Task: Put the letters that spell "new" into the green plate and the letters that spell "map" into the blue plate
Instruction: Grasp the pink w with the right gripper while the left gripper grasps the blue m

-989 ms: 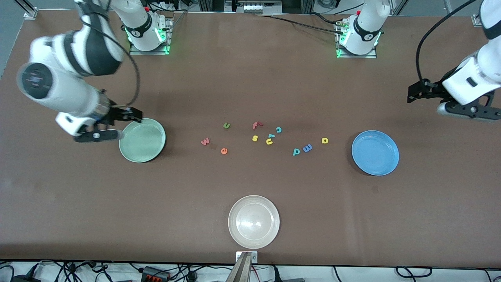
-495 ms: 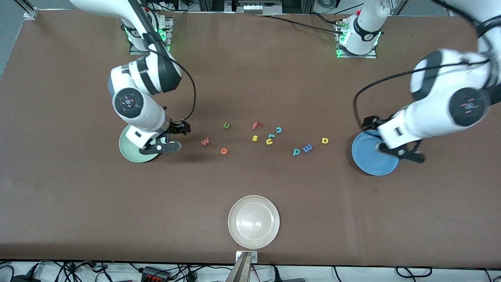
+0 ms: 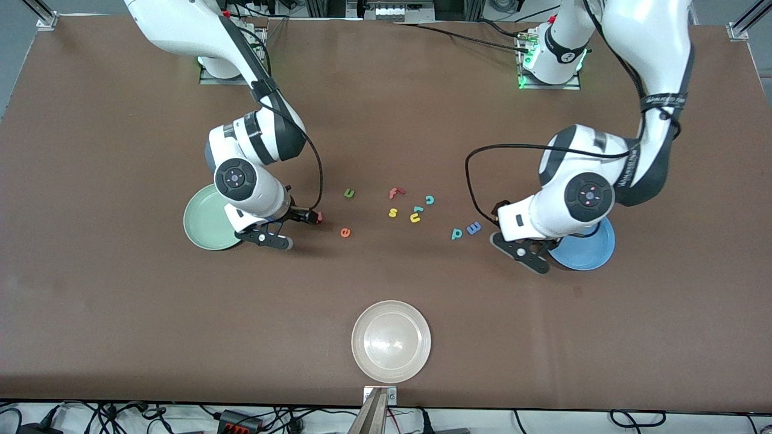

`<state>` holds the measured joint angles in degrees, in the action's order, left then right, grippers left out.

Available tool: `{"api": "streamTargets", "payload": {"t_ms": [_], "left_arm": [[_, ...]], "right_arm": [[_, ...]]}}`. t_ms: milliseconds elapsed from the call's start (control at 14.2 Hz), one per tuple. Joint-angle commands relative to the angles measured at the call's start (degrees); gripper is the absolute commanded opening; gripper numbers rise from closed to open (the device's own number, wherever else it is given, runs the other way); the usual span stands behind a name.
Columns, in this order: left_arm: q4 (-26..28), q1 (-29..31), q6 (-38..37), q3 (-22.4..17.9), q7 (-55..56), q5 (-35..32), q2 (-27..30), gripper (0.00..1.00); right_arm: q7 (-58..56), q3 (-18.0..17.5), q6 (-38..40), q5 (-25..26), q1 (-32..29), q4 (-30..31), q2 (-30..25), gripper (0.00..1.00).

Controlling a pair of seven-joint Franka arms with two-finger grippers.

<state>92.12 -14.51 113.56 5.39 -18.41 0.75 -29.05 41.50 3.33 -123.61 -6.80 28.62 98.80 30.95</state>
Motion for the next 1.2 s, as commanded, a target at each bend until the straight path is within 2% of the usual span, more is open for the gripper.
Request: {"api": "streamTargets", "payload": {"t_ms": [0,141,283,353,424,495,636,707,918,989,1130], "left_arm": [[5.4,-1.4,5.3,0.8,-10.4,0.2,0.2,1.0],[8.5,-2.5,9.6,0.8,-12.9,0.0,-0.8,1.0],[12.9,-3.8,17.7,0.8,-14.0,-0.1,-1.9,1.0],[14.7,-4.0,21.1,0.8,-14.1,-0.1,-2.6,1.0],[15.6,-4.7,24.2,0.8,-14.1,-0.1,-3.6,1.0],[16.3,-5.0,26.3,0.8,-14.0,-0.1,-4.4,1.0],[16.9,-5.6,29.9,0.7,-13.9,-0.1,-6.2,1.0],[17.0,-6.0,30.7,0.7,-13.9,-0.2,-6.4,0.94],[17.7,-6.6,30.6,0.6,-13.8,-0.3,-6.1,0.66],[18.1,-6.6,30.6,0.6,-13.8,-0.4,-6.1,0.46],[18.3,-6.5,30.4,0.4,-13.8,-0.4,-6.0,0.18]], "right_arm": [[13.6,0.4,0.4,-1.2,0.3,-4.0,3.8,1.0],[22.4,0.3,0.4,-0.8,0.7,-5.9,6.9,0.95],[27.1,0.4,0.3,-1.1,1.4,-5.9,7.5,0.85],[28.5,0.4,0.3,-1.1,1.6,-5.9,7.5,0.68],[29.1,0.4,0.1,-1.2,1.7,-5.9,7.6,0.56],[30.4,0.3,-1.0,-1.3,2.1,-5.8,7.8,0.52],[34.6,0.4,-3.3,-1.1,3.6,-5.5,8.5,0.52],[35.9,0.4,-3.8,-1.0,4.6,-5.4,8.9,0.52],[38.0,0.4,-3.8,-1.0,5.0,-3.4,8.3,0.52],[38.1,0.5,-3.9,-1.0,5.2,-2.6,8.0,0.53],[38.8,0.5,-5.2,-1.0,5.2,-2.0,7.7,0.54]]}}
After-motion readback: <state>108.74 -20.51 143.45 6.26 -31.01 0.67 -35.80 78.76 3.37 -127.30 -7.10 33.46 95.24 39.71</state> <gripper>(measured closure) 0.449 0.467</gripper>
